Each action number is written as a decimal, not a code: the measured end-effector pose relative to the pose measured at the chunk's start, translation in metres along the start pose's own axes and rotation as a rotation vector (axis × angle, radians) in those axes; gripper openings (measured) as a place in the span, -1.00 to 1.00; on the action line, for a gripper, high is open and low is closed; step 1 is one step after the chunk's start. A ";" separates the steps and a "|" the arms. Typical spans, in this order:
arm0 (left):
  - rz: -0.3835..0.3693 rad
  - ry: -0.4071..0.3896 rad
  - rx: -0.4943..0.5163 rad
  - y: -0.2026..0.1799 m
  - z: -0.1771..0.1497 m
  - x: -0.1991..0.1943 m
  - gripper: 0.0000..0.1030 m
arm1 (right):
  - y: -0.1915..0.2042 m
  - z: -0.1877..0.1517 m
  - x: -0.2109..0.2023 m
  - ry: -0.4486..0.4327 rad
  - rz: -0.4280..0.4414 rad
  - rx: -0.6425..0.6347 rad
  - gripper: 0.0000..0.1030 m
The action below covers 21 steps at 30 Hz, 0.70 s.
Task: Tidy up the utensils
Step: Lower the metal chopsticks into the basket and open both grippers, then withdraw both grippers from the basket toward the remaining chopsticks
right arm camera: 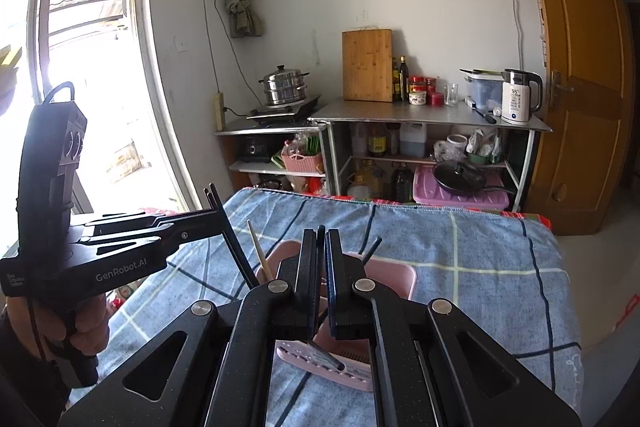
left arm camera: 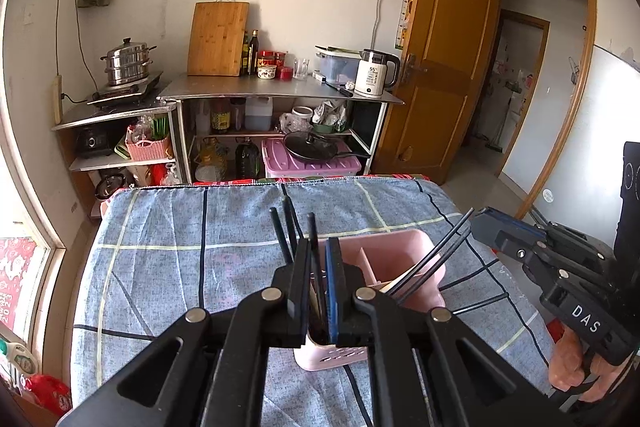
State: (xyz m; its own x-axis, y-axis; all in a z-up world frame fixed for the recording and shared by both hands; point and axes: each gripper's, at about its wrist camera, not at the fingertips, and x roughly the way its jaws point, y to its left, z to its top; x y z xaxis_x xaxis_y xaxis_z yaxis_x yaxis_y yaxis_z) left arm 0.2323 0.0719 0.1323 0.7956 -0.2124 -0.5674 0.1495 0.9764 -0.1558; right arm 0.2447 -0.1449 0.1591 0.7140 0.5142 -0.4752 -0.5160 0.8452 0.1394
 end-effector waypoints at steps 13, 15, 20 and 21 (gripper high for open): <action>0.021 -0.151 -0.004 -0.008 -0.010 -0.064 -0.44 | -0.015 -0.002 -0.061 -0.089 -0.029 0.040 -0.82; 0.013 -0.159 0.000 -0.013 -0.019 -0.070 -0.44 | -0.016 -0.008 -0.069 -0.090 -0.033 0.043 -0.82; -0.015 -0.163 0.000 -0.025 -0.046 -0.081 -0.41 | -0.016 -0.033 -0.087 -0.079 -0.048 0.037 -0.82; -0.019 -0.163 0.002 -0.028 -0.052 -0.082 -0.40 | -0.016 -0.039 -0.090 -0.074 -0.051 0.036 -0.82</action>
State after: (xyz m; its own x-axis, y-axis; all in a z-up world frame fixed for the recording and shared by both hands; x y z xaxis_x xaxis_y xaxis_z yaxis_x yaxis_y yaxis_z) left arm 0.1326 0.0604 0.1414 0.8771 -0.2218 -0.4260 0.1663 0.9724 -0.1639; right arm 0.1709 -0.2102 0.1658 0.7729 0.4783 -0.4169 -0.4615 0.8747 0.1481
